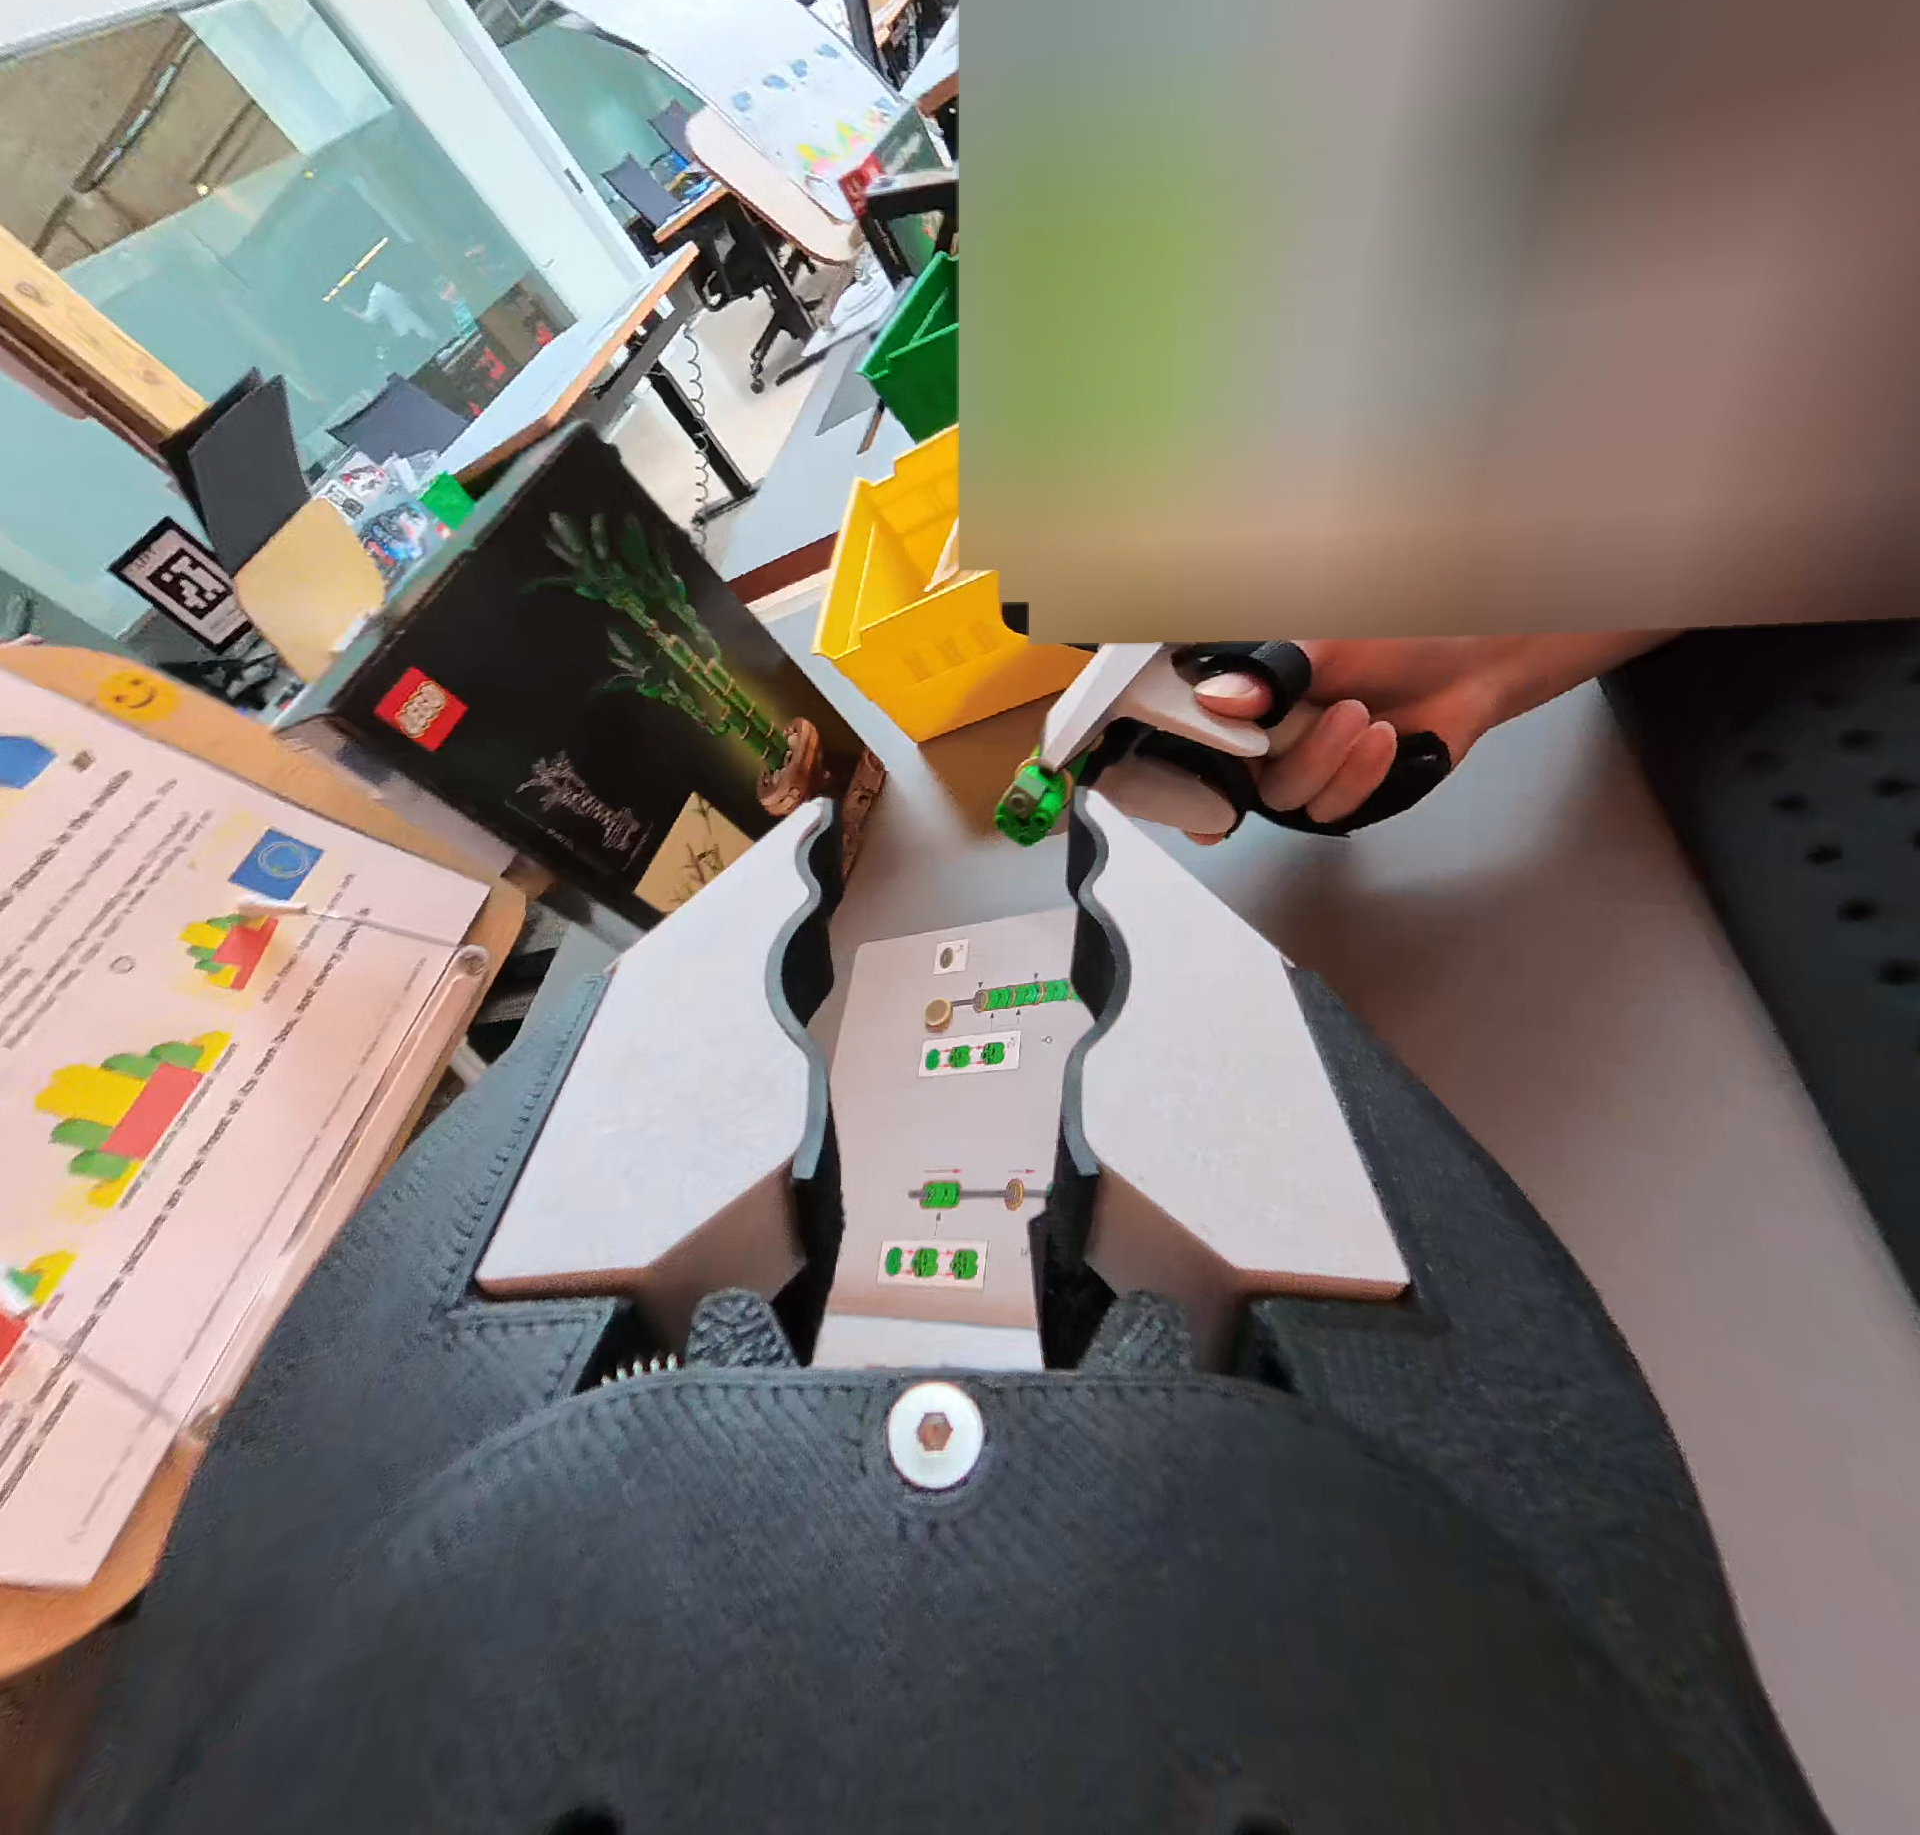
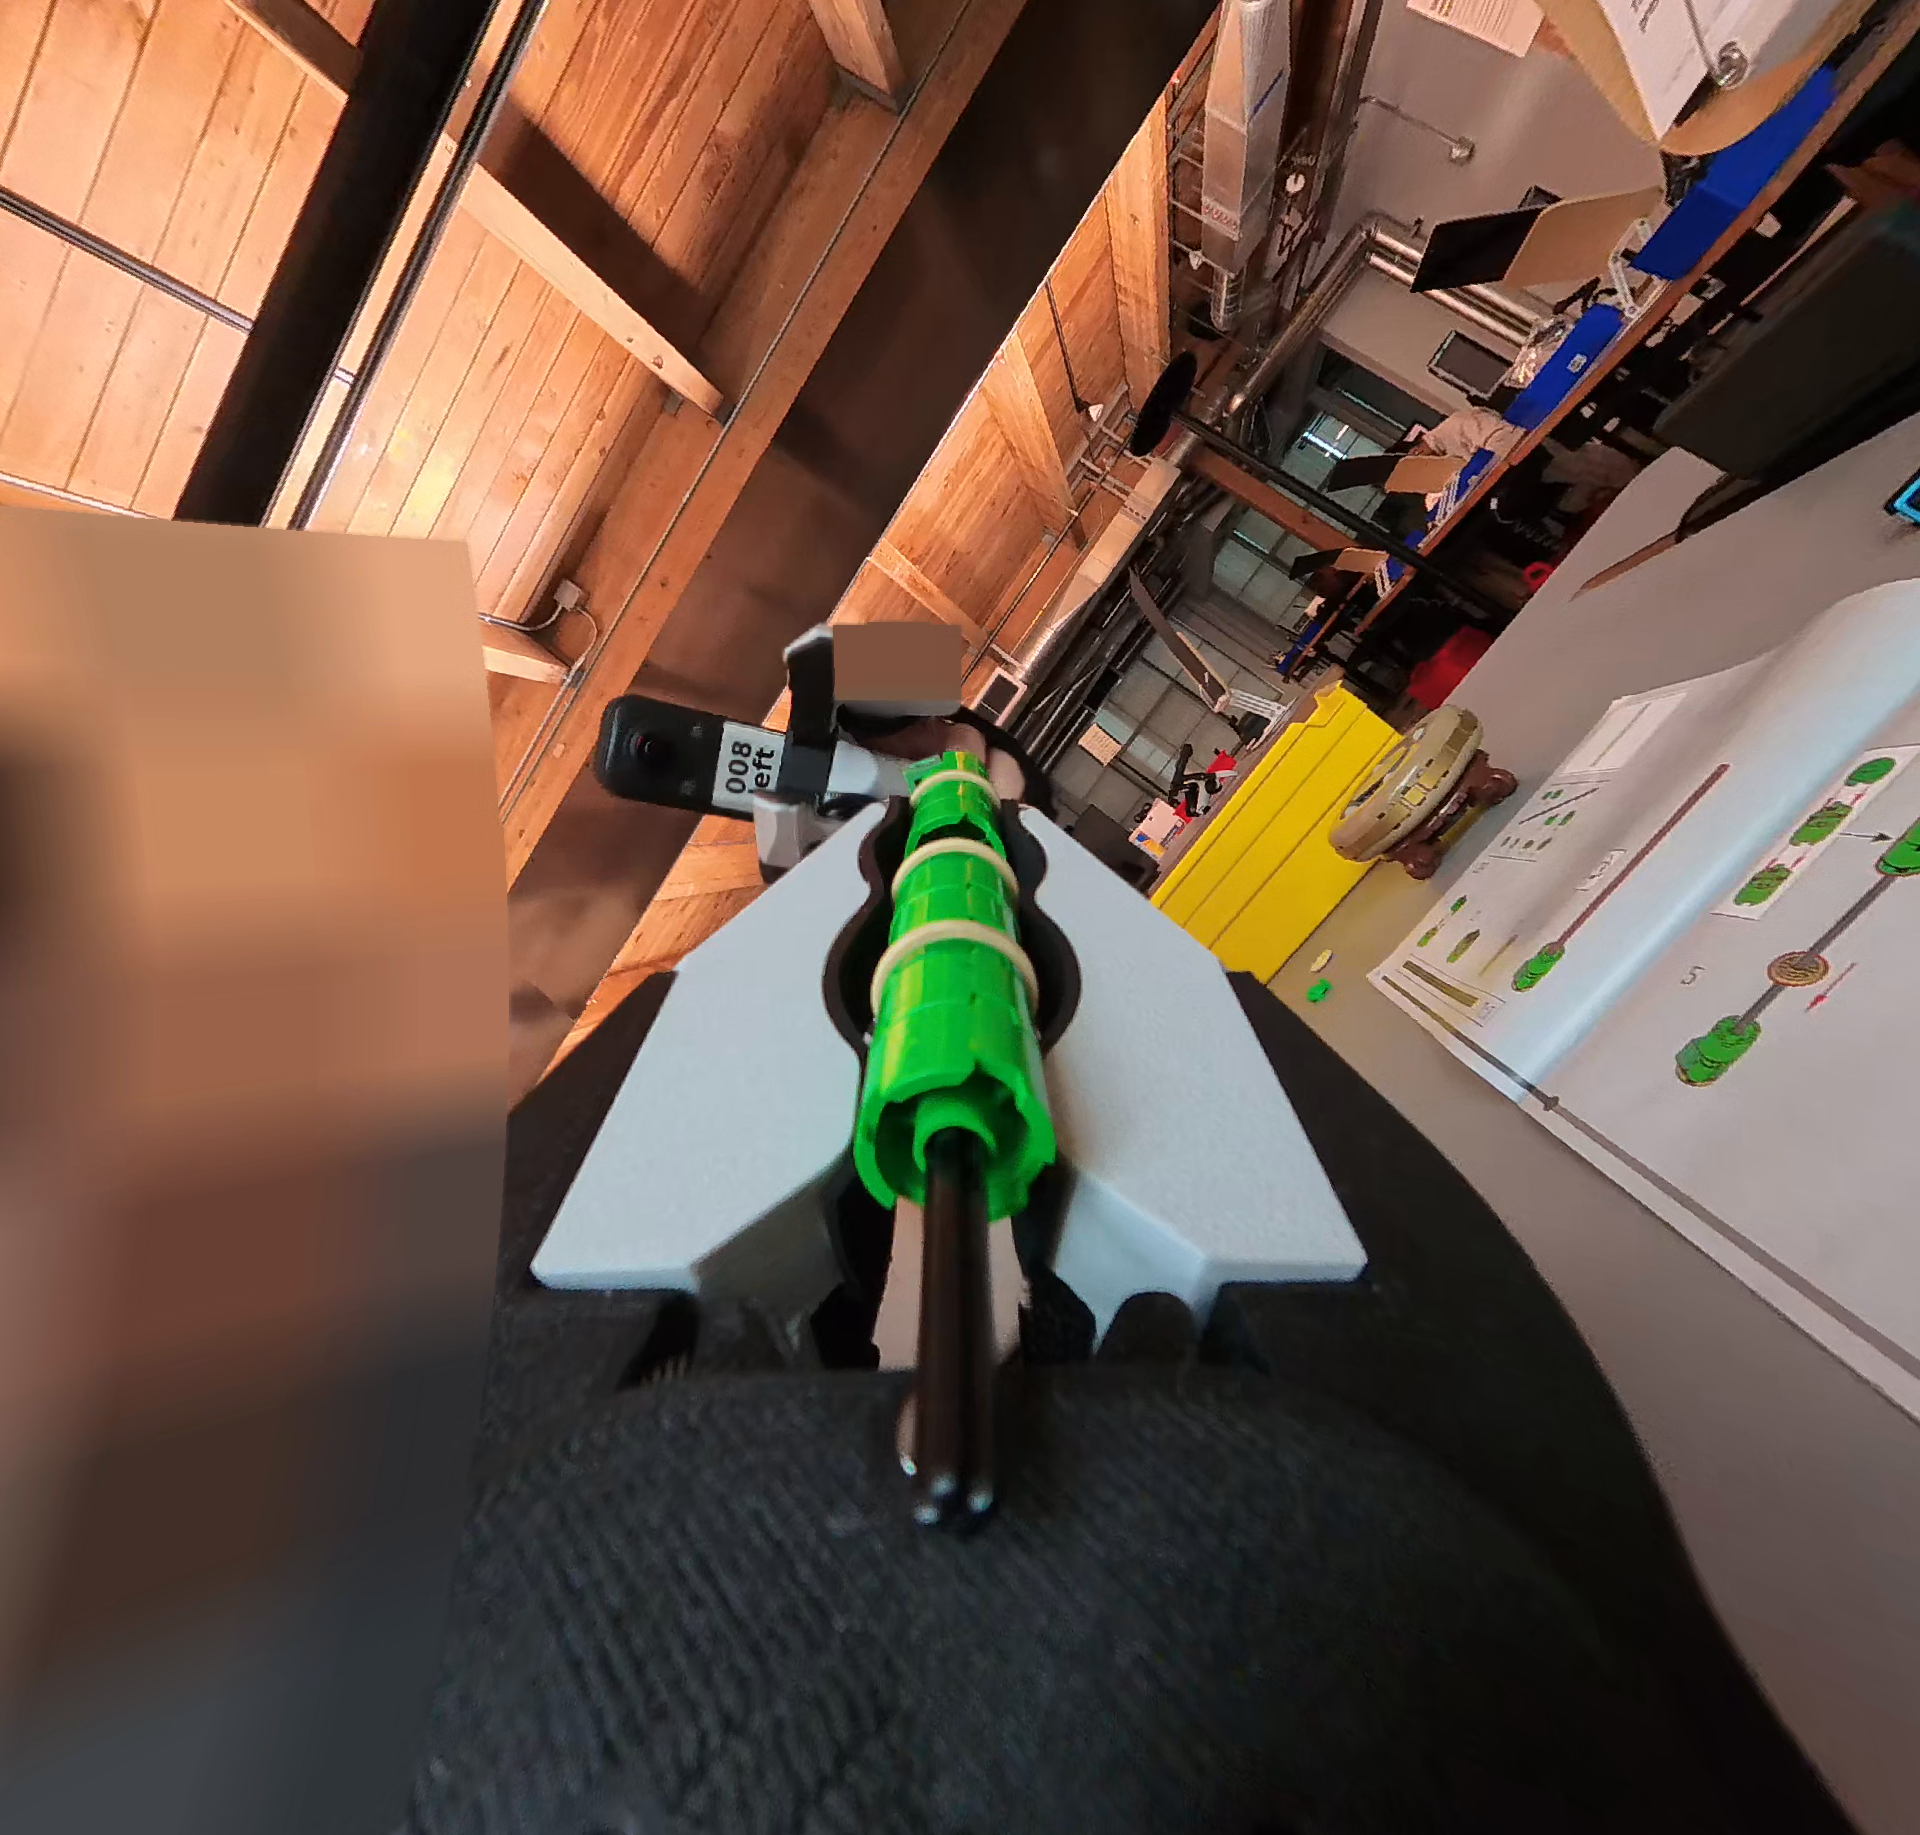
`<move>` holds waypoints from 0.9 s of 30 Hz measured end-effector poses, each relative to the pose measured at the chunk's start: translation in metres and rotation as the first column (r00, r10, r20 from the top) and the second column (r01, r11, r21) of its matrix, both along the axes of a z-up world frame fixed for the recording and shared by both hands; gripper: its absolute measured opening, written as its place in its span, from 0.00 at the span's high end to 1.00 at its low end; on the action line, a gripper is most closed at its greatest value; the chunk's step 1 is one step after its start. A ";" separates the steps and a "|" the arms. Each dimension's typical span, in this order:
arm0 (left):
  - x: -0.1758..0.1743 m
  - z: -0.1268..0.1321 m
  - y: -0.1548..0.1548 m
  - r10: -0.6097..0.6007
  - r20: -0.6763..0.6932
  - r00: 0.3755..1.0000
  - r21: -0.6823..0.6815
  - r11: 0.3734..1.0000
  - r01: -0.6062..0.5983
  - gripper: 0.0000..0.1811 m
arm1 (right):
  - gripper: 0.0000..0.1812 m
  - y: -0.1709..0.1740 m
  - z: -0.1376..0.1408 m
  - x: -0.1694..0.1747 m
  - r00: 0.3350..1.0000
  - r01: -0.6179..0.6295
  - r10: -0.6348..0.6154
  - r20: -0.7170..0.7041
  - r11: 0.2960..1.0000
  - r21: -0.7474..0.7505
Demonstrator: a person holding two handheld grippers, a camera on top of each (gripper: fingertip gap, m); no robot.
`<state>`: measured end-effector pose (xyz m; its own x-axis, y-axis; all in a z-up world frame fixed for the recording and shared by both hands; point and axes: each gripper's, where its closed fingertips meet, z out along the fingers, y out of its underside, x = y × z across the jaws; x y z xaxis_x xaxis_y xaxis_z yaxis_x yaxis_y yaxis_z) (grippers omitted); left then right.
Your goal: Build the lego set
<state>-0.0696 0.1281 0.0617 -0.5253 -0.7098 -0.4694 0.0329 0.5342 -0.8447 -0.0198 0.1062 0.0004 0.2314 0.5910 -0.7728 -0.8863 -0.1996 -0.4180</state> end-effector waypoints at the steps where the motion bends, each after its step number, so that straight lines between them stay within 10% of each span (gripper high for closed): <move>1: -0.005 0.007 0.006 0.009 0.002 1.000 -0.022 1.000 -0.009 0.78 | 0.92 0.000 -0.001 0.001 1.000 0.000 0.000 -0.003 1.000 -0.002; 15: -0.041 0.024 0.048 0.195 -0.094 0.976 -0.038 0.979 -0.199 0.79 | 0.92 0.008 -0.017 0.003 0.942 0.123 -0.106 0.318 0.992 -0.035; 27: -0.056 -0.145 -0.002 0.128 -0.555 0.822 -0.210 0.934 -0.287 0.84 | 0.92 -0.002 -0.001 0.018 0.750 0.291 -0.252 0.611 0.956 0.036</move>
<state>-0.1255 0.1257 -0.0833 -0.4587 -0.8863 0.0631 -0.5418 0.2227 -0.8104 -0.0018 0.1044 -0.0003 0.8044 0.3901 -0.4481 -0.4751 -0.0305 -0.8794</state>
